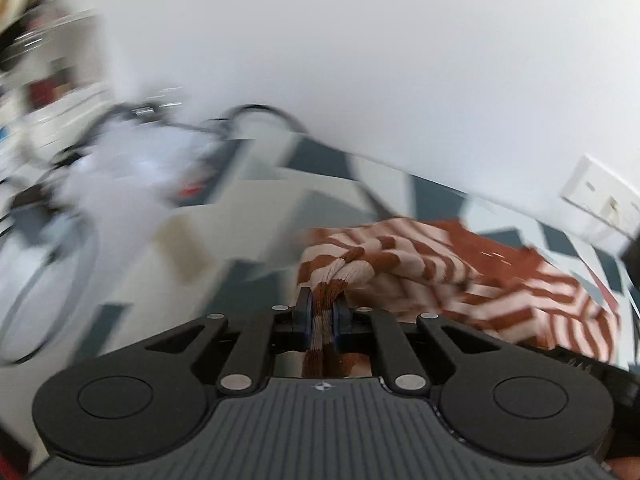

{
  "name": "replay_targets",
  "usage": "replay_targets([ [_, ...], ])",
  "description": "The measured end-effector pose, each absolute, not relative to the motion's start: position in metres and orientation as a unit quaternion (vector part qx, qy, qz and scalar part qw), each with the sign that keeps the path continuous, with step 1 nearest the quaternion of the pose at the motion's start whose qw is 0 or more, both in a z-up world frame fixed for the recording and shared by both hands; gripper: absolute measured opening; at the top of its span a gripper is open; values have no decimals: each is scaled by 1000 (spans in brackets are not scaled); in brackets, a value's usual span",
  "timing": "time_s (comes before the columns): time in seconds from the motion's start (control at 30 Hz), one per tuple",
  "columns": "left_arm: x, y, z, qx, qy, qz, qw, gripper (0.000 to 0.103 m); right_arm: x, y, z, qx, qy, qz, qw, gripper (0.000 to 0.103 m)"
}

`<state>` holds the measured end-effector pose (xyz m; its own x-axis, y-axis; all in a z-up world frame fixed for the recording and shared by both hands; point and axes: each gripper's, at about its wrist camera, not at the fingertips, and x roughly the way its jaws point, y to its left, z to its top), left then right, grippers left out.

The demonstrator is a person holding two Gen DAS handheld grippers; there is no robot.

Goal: Fold clothes
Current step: 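Grasp the sweater hem with the left gripper and fold it toward the collar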

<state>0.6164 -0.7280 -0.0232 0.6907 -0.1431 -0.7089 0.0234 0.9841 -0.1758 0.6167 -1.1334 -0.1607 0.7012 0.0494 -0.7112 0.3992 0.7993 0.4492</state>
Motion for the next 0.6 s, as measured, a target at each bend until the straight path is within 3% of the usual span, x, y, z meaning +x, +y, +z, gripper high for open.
replay_targets([
  [0.2, 573, -632, -9, -153, 352, 62, 921, 10, 619, -1097, -153, 323, 352, -116, 871, 39],
  [0.4, 569, -603, -27, -168, 410, 84, 892, 13, 624, -1054, -151, 307, 372, -79, 872, 38],
  [0.5, 573, -626, -23, -137, 411, 25, 901, 32, 623, -1041, -149, 302, 376, -76, 872, 38],
  [0.57, 572, -654, -14, -89, 388, -26, 917, 64, 618, -1044, -146, 301, 370, -82, 875, 38],
  [0.6, 572, -669, -12, -66, 377, -52, 923, 70, 616, -1045, -145, 301, 367, -86, 876, 38],
])
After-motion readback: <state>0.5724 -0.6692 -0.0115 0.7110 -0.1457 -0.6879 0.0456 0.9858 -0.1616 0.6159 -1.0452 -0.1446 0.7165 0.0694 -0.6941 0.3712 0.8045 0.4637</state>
